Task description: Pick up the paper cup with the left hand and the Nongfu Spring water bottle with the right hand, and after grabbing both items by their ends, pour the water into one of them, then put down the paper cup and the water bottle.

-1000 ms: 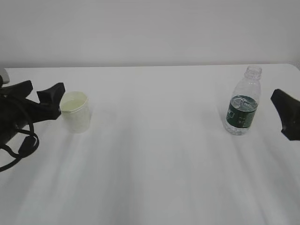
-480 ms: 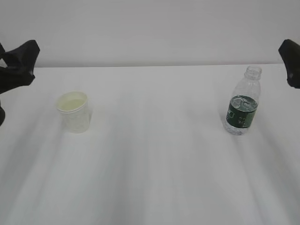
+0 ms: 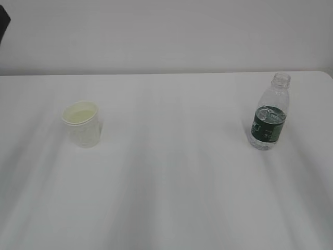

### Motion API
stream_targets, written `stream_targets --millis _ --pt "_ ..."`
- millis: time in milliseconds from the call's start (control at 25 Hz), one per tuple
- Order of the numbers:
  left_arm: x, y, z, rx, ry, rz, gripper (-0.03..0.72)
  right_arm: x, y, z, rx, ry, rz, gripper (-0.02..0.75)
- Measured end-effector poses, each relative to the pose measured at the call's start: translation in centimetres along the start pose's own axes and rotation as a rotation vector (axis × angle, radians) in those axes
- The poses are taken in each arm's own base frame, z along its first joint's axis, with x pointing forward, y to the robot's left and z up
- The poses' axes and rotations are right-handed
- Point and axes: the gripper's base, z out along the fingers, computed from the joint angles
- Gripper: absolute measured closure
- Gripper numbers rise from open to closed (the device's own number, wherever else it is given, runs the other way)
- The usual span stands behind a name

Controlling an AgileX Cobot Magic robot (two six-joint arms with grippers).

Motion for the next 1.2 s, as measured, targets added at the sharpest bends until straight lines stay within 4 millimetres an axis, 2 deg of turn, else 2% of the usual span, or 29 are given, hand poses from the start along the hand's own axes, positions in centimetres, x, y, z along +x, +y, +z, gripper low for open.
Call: stream_targets --millis 280,600,920,1200 --pt "-2.6 -0.5 -0.5 0.016 -0.012 -0.002 0.149 -2.4 0.2 -2.1 0.015 0.016 -0.007 0.147" --pt "-5.8 -1.0 -1.3 0.040 -0.065 0.026 0.153 -6.0 0.5 -3.5 0.031 0.020 -0.015 0.147" --pt "-8.1 -1.6 -1.7 0.070 -0.031 0.055 0.159 -7.4 0.7 -4.6 0.034 0.036 -0.068 0.148" --pt "-10.1 -2.4 -1.6 0.118 0.008 0.108 0.166 -7.6 0.7 -5.6 0.044 0.057 -0.078 0.148"
